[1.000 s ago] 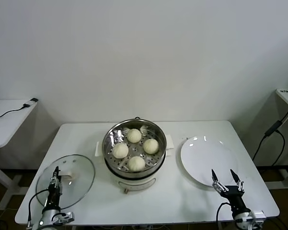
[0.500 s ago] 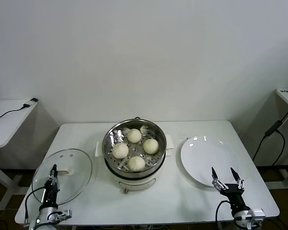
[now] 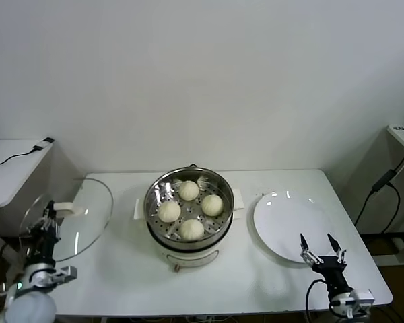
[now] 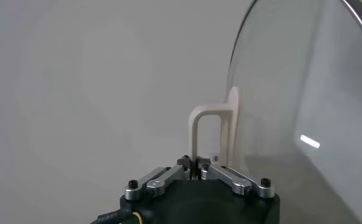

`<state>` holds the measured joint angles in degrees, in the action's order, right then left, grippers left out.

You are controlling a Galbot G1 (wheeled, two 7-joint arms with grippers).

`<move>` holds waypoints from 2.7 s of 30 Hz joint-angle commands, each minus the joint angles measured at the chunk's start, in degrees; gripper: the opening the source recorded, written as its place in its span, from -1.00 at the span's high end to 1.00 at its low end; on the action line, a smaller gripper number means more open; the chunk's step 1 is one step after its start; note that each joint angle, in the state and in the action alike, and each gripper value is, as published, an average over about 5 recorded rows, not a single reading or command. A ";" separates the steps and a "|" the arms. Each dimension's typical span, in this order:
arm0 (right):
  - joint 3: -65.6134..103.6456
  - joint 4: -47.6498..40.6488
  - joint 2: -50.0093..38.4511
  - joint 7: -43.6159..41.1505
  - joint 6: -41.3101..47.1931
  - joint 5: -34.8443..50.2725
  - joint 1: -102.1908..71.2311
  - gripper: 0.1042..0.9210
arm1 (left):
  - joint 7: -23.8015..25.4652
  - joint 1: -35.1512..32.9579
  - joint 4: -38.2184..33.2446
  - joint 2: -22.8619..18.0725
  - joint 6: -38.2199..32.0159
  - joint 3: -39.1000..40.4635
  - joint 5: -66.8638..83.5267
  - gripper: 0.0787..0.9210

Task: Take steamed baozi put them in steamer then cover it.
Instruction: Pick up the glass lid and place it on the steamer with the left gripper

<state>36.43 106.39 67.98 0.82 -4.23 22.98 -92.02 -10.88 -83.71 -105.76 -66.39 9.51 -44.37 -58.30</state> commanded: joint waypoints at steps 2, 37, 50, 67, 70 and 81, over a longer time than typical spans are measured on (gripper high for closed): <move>-0.23 0.73 -0.53 0.73 1.50 -2.78 0.27 -0.76 | 16.78 3.29 -21.61 9.38 21.71 11.68 -3.19 0.86; -0.75 -1.58 -0.08 -0.14 -1.05 -3.19 0.22 -0.76 | 32.86 19.11 -8.96 -26.67 33.69 47.39 -42.44 0.86; 0.47 -1.55 0.34 -0.23 -2.06 -2.39 -0.91 -0.76 | 29.81 21.67 -1.04 -27.31 33.56 47.71 -42.88 0.86; 1.23 -1.58 0.48 0.04 -2.63 -1.62 -1.37 -0.76 | 29.73 20.73 0.21 -24.03 33.16 45.72 -42.77 0.86; 1.20 -1.83 0.48 0.13 -2.70 -1.63 -1.32 -0.76 | 29.33 20.54 0.52 -24.36 33.12 45.71 -42.68 0.86; 1.06 -2.07 1.01 0.45 -2.98 -1.84 -0.92 -0.76 | 26.12 20.58 3.00 -23.90 32.37 45.17 -42.43 0.86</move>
<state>37.50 104.38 68.75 1.17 -7.08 21.17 -93.06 16.88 -63.27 -104.08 -90.55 42.13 0.83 -100.77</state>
